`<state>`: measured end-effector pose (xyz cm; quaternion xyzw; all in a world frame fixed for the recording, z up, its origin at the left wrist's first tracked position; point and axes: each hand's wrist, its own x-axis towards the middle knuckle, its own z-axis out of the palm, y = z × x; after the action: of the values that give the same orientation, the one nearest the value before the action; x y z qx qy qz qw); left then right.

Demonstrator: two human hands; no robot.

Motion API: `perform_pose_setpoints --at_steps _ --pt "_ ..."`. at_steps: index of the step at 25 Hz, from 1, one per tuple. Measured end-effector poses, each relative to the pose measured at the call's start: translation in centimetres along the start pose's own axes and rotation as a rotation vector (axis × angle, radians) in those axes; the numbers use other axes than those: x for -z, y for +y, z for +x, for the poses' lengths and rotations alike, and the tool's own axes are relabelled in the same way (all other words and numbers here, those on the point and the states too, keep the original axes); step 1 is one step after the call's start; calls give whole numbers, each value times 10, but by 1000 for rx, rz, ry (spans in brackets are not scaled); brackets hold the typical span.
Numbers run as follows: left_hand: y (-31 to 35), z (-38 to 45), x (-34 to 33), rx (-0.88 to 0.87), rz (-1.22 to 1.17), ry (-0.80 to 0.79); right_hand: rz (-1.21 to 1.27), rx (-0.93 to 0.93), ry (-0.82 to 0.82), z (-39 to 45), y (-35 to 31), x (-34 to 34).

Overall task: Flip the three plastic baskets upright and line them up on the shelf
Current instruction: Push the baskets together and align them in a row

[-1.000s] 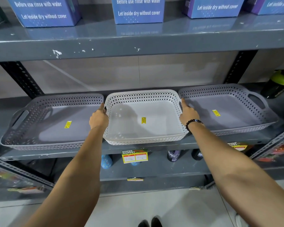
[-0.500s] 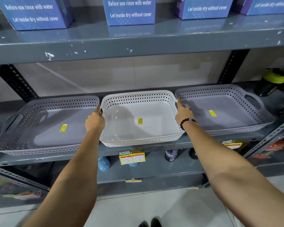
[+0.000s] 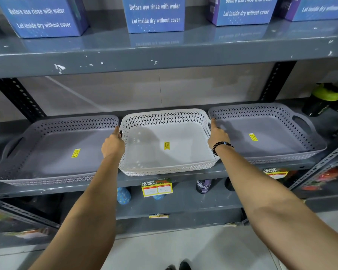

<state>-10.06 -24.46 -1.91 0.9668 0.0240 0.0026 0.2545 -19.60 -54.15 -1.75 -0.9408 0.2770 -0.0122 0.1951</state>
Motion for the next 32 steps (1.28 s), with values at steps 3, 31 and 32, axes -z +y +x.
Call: perform_pose_setpoints --at_steps 3,31,32 --pt "0 0 1 7 3 -4 0 -4 6 0 0 -1" --pt "-1 -1 -1 -2 37 12 -17 2 18 2 0 -3" --pt "-2 1 -2 -12 42 14 -13 3 18 2 1 -3"
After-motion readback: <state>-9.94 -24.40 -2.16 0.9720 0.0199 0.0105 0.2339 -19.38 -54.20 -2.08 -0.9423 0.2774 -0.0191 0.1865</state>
